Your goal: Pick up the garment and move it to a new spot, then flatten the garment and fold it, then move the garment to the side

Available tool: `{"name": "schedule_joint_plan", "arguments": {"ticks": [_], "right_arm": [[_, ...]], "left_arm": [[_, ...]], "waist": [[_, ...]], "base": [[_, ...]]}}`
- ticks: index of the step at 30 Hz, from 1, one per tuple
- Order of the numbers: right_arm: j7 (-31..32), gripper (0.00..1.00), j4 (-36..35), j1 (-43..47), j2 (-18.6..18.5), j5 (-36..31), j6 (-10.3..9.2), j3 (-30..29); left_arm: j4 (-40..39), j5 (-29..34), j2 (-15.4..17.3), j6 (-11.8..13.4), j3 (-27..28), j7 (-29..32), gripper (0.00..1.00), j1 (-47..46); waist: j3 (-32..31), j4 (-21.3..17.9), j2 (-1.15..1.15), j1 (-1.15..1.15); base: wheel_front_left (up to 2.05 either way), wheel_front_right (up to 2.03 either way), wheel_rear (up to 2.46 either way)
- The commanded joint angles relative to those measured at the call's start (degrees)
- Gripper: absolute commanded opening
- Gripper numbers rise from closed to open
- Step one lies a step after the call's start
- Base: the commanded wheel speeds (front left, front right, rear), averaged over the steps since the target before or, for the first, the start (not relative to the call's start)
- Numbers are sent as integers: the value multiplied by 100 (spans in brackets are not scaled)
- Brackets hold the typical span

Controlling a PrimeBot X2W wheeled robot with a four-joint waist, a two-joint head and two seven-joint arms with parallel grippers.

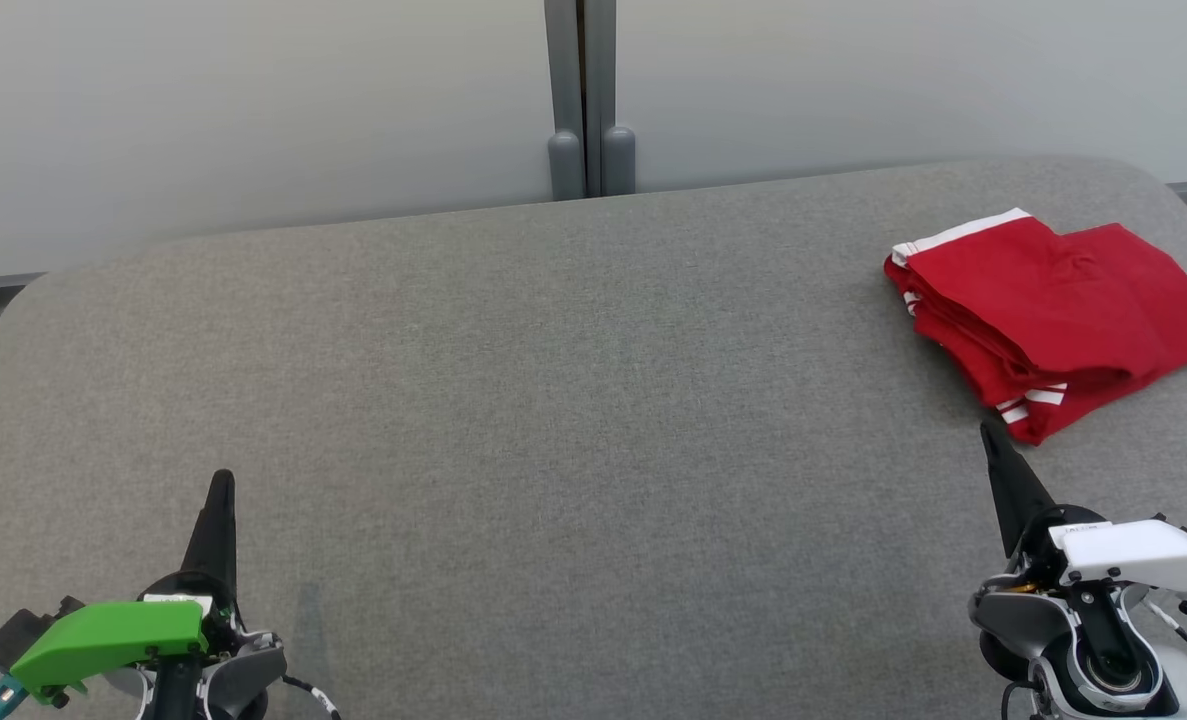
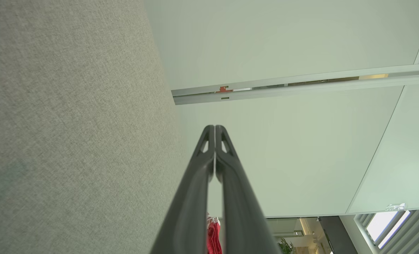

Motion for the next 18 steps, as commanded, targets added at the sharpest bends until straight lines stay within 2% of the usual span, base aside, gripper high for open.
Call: {"name": "schedule_joint_plan", "arguments": {"ticks": [1,10,18], "right_arm": [[35,0,-50,40,7,113,2,-40],[127,0,-100,66,52,410,2,-113],[129,0,-101,67,50,430,2,-117]], "left_arm": [[-40,-126,41,-32,29,38,0,-100],[-55,-464,42,-35,38,119,0,-119],[-54,-468,43,-36,38,131,0,-122]], "waist": [[6,5,0,0],[37,32,0,0],[40,36,0,0]], "base": [[0,0,0],[0,0,0],[0,0,0]]}}
